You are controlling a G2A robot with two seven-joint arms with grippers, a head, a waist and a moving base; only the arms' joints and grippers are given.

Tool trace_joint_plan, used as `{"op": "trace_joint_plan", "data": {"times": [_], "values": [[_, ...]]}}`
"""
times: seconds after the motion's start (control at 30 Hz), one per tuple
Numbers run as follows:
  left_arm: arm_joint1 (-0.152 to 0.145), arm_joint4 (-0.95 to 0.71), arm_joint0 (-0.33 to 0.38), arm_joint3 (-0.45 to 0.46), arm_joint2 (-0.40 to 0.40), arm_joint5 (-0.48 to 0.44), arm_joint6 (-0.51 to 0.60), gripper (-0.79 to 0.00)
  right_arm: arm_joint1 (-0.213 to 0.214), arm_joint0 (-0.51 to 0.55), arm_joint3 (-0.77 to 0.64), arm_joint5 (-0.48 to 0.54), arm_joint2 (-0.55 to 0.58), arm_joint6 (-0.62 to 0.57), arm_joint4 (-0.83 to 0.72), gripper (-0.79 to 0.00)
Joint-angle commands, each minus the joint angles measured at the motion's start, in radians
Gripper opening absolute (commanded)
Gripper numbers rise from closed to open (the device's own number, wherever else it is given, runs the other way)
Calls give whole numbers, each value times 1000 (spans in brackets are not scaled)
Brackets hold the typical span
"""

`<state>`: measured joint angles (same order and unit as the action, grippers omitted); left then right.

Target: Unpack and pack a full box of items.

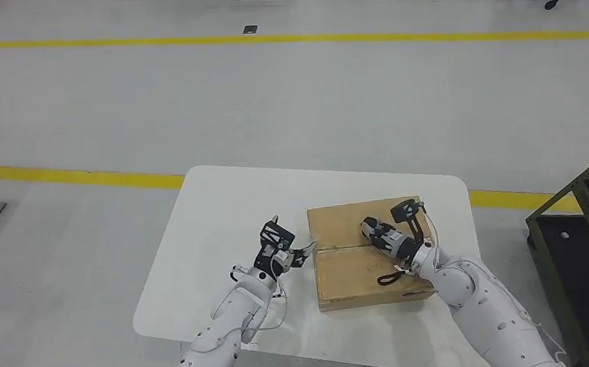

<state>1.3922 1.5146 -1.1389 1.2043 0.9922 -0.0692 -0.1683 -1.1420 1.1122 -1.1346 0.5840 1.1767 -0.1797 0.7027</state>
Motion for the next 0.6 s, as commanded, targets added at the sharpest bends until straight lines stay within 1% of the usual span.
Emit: {"op": "trace_joint_plan", "data": {"times": [0.0, 0.1, 0.3, 0.57], "values": [[2, 19, 10, -11, -6, 14, 13, 0, -1, -1, 2, 0, -1, 0, -1, -785], [2, 54, 13, -20, -6, 40, 38, 0, -1, -3, 4, 3, 3, 0, -2, -785], [-3, 19, -13, 35, 31, 35, 62, 0, 0, -3, 6, 6, 10, 2, -2, -785], [10, 47, 17, 65, -3, 58, 60, 0, -4, -6, 3, 7, 2, -1, -3, -785]]}}
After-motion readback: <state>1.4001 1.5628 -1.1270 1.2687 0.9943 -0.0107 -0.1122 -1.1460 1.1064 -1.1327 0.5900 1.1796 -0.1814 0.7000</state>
